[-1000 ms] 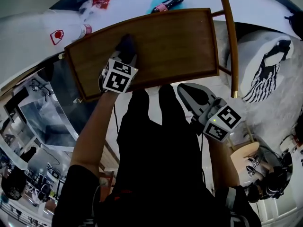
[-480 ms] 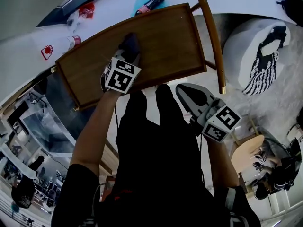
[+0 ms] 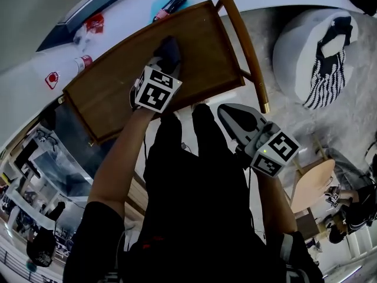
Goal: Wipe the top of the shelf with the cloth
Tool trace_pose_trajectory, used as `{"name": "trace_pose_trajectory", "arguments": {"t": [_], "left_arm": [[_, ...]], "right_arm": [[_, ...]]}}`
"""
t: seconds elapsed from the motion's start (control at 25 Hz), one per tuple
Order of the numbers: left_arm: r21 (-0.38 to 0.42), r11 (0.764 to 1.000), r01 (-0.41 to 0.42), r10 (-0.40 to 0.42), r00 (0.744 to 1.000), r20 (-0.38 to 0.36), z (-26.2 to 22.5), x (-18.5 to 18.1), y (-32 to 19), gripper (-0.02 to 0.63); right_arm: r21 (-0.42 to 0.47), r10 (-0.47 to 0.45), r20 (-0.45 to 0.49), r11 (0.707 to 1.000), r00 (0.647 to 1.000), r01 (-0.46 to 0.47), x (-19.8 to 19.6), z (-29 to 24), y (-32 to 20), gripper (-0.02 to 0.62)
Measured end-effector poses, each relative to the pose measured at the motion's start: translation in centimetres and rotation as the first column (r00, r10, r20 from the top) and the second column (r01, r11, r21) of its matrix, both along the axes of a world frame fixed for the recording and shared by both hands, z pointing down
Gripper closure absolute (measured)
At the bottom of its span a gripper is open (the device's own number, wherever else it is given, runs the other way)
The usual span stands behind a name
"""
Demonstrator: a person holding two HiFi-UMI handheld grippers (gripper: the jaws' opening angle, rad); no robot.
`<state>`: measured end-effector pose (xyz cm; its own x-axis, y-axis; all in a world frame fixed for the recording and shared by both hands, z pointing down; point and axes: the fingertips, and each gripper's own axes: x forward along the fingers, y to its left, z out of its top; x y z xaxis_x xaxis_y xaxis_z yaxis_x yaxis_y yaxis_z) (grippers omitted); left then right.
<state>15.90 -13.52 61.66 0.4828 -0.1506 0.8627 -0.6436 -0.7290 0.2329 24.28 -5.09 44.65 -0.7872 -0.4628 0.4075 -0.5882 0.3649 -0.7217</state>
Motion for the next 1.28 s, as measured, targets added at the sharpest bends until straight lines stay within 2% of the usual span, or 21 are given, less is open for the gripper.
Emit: {"name": "trace_pose_trajectory", "arguments": {"t": [0.28, 0.64, 1.04, 1.28], "left_arm": [[-0.003, 0.998, -0.066, 0.066, 0.997, -0.04, -0.3, 4.6, -0.5, 0.557], [0.005, 0.992, -0.129, 0.129, 0.989, -0.068, -0.5, 8.6, -0.9, 0.557], [0.006, 0.983, -0.184, 0.184, 0.975, -0.128, -1.7, 11.1, -0.3, 0.557], [0.022, 0.988, -0.15, 0.151, 0.971, -0.183, -4.4, 9.3, 0.4, 0.557]], "right_arm": [[-0.004, 0.041, -0.002, 0.999, 0.999, -0.041, 2.1, 0.0, 0.2, 0.591], [-0.009, 0.085, -0.007, 0.996, 0.996, -0.085, 4.1, 0.3, 0.3, 0.591], [0.001, 0.069, -0.011, 0.998, 0.998, -0.069, 3.8, -0.2, 0.2, 0.591], [0.02, 0.026, -0.012, 0.999, 1.0, -0.025, 1.7, -1.1, -0.4, 0.591]]}}
